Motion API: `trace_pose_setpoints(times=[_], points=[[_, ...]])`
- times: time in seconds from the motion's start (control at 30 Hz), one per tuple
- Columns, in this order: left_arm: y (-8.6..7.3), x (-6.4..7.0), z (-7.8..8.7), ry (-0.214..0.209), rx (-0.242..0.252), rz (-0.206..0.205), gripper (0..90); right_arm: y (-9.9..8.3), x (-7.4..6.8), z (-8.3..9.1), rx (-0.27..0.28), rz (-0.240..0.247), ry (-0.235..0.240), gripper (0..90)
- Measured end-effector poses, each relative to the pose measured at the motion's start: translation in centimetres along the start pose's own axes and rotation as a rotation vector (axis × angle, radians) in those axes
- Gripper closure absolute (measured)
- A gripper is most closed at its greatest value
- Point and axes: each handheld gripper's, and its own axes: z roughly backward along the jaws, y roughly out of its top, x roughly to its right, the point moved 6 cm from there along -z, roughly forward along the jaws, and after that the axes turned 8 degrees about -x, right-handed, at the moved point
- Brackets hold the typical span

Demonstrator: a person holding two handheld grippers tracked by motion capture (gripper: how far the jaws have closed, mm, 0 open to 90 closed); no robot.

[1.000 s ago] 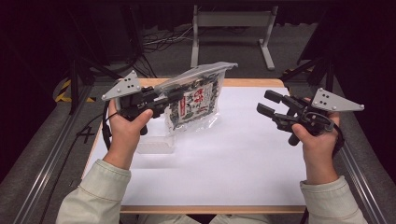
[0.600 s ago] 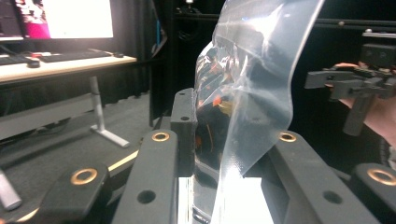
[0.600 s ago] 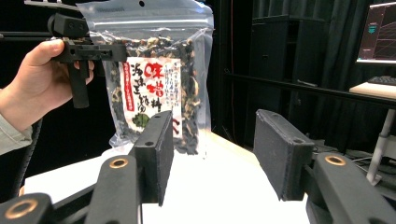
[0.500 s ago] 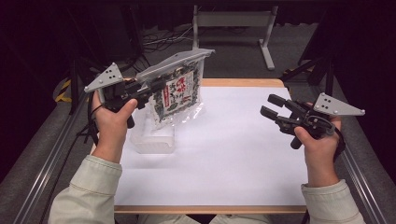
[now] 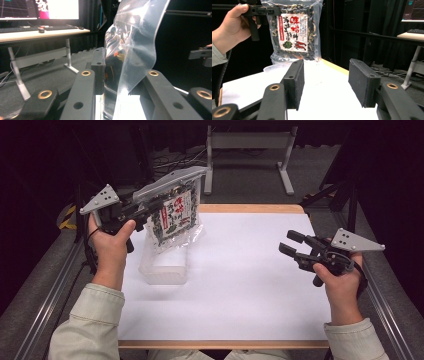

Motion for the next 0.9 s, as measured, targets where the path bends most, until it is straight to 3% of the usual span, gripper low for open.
trace_pose_setpoints(times=[0.23, 0.33, 0.43, 0.9], points=[[-0.4, -0.8, 0.2, 0.033, -0.005, -0.008, 73.0, -1.4, 0.1, 0.3, 0.003, -0.026, -0.003, 46.0], [-0.6, -0.9, 0.2, 0.041, -0.006, -0.011, 73.0, -2.0, 0.3, 0.0, -0.027, -0.025, -0.016, 45.4], [-0.8, -1.1, 0.2, 0.045, -0.009, -0.013, 73.0, -2.2, 0.4, 0.0, -0.041, -0.013, -0.034, 45.2], [-2.6, -2.5, 0.0, 0.076, -0.023, 0.013, 73.1, -2.5, 0.4, 0.1, -0.038, -0.032, -0.015, 45.3]])
